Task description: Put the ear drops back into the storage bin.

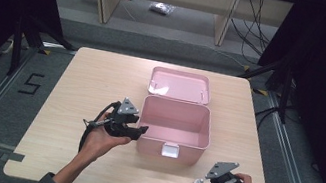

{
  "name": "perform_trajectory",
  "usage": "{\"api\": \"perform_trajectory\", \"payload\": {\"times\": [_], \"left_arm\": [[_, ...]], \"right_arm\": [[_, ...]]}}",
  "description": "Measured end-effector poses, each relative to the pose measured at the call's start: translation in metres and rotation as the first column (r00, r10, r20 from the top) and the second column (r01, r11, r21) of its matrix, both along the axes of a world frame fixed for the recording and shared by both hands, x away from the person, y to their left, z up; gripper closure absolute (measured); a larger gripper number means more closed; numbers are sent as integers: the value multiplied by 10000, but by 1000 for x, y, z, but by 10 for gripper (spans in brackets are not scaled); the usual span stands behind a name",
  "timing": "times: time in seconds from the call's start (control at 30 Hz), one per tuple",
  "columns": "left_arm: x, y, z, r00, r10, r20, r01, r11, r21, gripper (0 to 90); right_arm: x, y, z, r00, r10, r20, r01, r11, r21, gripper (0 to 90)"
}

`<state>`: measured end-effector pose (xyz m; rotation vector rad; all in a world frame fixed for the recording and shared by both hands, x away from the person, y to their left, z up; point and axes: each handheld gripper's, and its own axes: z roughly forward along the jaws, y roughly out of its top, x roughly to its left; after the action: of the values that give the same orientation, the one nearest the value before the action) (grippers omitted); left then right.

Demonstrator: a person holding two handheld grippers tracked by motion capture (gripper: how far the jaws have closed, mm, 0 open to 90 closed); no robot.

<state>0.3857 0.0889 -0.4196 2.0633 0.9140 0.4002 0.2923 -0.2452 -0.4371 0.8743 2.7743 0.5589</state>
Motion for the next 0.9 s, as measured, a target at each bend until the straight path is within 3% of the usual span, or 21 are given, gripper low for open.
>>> {"api": "perform_trajectory", "payload": {"times": [0.2,0.3,0.37,0.63,0.73,0.9], "left_arm": [[0,0,0,10000,5,2,-5,10000,-2,500],[0,0,0,10000,8,-4,-8,10000,1,500],[0,0,0,10000,25,-2,-25,10000,-10,500],[0,0,0,10000,23,1,-23,10000,-1,500],[0,-1,0,10000,18,7,-18,10000,7,500],[0,-1,0,10000,22,12,-22,10000,10,500]], "right_arm": [[8,7,-4,9986,529,-56,-530,9983,-241,368],[8,11,-5,9992,350,-187,-359,9982,-471,369],[12,12,-5,9976,688,-36,-688,9955,-644,368],[16,25,-7,9965,689,-480,-728,9938,-844,381],[19,29,-8,9936,1016,-496,-1064,9886,-1064,403],[22,34,-8,9915,1111,-678,-1199,9824,-1436,441]]}}
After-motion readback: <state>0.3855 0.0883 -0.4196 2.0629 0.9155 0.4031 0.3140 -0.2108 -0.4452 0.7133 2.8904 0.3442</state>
